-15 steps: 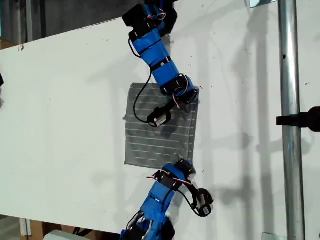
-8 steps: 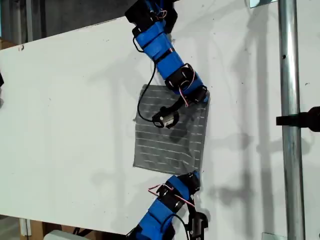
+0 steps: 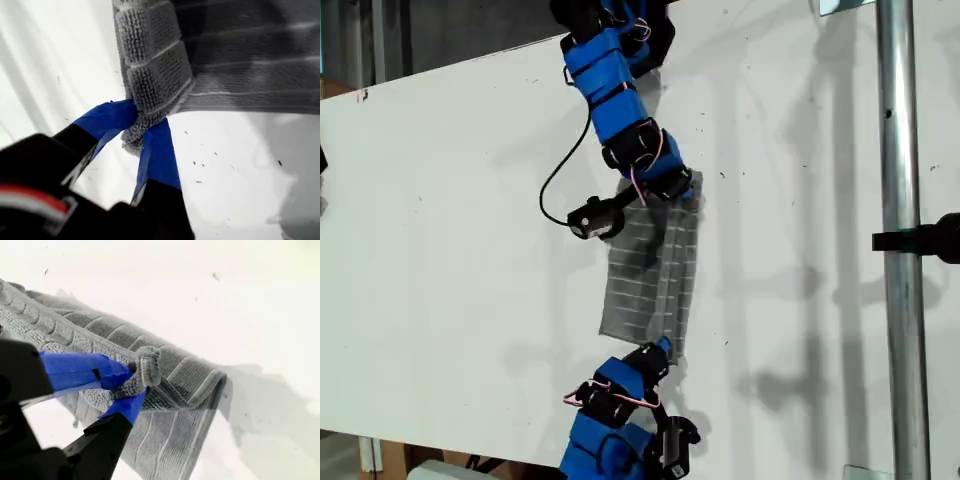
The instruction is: Grasp corners of a towel and fold twice.
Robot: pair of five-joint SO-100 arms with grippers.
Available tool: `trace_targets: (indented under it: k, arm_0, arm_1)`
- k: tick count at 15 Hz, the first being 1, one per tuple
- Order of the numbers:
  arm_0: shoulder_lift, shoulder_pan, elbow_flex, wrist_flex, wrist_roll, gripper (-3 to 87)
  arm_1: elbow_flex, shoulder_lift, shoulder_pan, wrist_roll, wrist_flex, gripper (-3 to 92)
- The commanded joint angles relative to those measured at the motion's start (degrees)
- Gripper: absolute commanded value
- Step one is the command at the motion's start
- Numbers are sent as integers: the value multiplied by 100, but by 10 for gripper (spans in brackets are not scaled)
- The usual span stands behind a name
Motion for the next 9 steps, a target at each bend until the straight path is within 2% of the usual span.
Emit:
trace_targets:
  k: [1,4,6,9]
  arm_0:
    - [387,-1081,220,-26,624,-31]
    - [352,-2470,387,-334,1582,-31]
    - [378,-3190,281,-519,2259,-31]
    - [492,-3920,-88,-677,2883,-31]
  arm_1:
    - [237,536,721,62,914,-2]
    - [853,694,1907,-545,791,-2]
    - [1063,879,2813,-1230,369,-2]
    - [861,1239,3946,-2399,105,-2]
